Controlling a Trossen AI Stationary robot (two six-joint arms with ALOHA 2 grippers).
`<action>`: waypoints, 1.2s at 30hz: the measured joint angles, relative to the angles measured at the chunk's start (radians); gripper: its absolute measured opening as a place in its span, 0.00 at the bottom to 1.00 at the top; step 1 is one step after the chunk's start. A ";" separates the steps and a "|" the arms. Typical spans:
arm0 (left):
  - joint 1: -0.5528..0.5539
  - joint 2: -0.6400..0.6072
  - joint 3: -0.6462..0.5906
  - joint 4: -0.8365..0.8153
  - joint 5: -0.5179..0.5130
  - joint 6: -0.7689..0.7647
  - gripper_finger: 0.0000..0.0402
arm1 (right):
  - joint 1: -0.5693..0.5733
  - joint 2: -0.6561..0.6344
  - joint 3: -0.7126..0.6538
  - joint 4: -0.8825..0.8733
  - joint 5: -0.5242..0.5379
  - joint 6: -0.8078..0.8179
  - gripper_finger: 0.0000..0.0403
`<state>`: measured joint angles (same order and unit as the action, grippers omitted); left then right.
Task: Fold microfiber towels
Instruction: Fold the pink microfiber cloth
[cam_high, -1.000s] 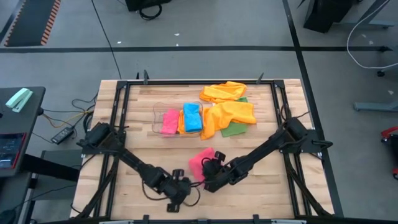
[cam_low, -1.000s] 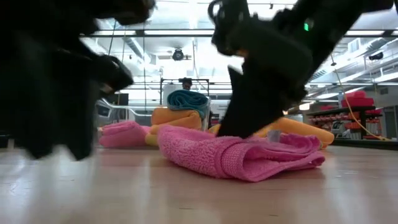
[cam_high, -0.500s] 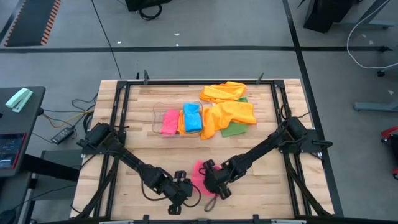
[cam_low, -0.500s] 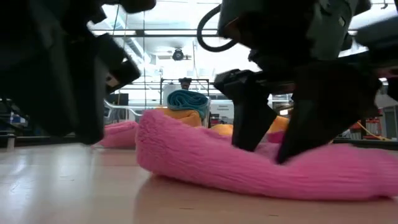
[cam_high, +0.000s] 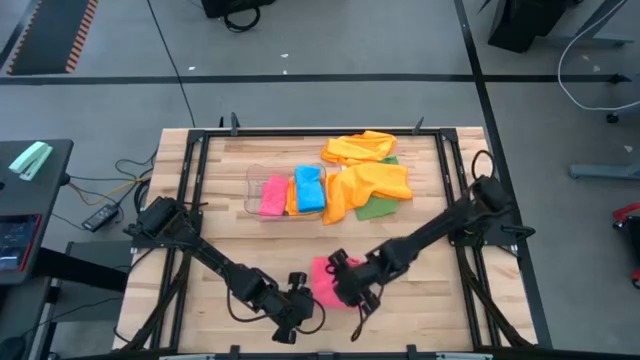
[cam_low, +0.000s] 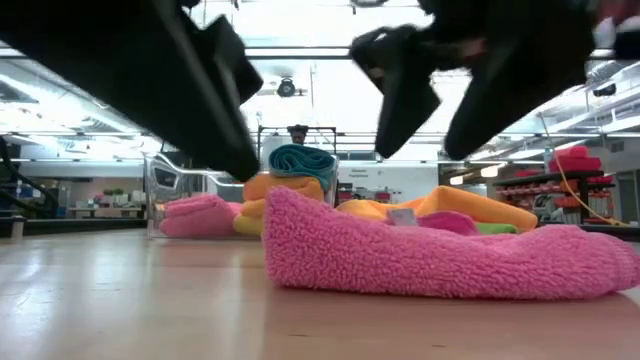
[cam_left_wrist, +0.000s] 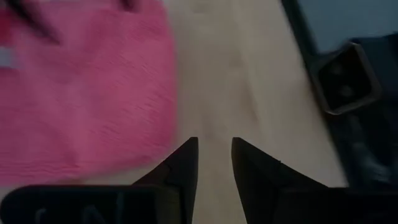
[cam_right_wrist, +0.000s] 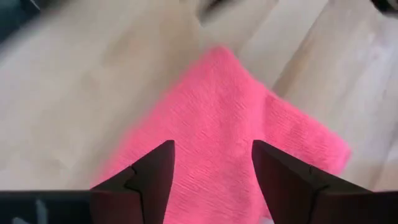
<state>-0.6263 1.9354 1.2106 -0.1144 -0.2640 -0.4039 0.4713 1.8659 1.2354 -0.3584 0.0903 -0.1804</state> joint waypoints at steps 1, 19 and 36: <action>-0.001 0.000 0.000 0.000 -0.023 0.014 0.27 | 0.013 -0.002 -0.001 -0.003 0.019 0.054 0.56; 0.093 0.108 0.000 -0.017 -0.341 -0.033 0.35 | 0.215 0.118 0.000 0.116 0.401 0.485 0.64; 0.083 0.127 0.003 -0.011 -0.170 -0.035 0.24 | 0.235 0.192 0.005 0.018 0.388 0.499 0.45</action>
<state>-0.5438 2.0628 1.2137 -0.1249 -0.4340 -0.4389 0.7067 2.0579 1.2400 -0.3403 0.4781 0.3186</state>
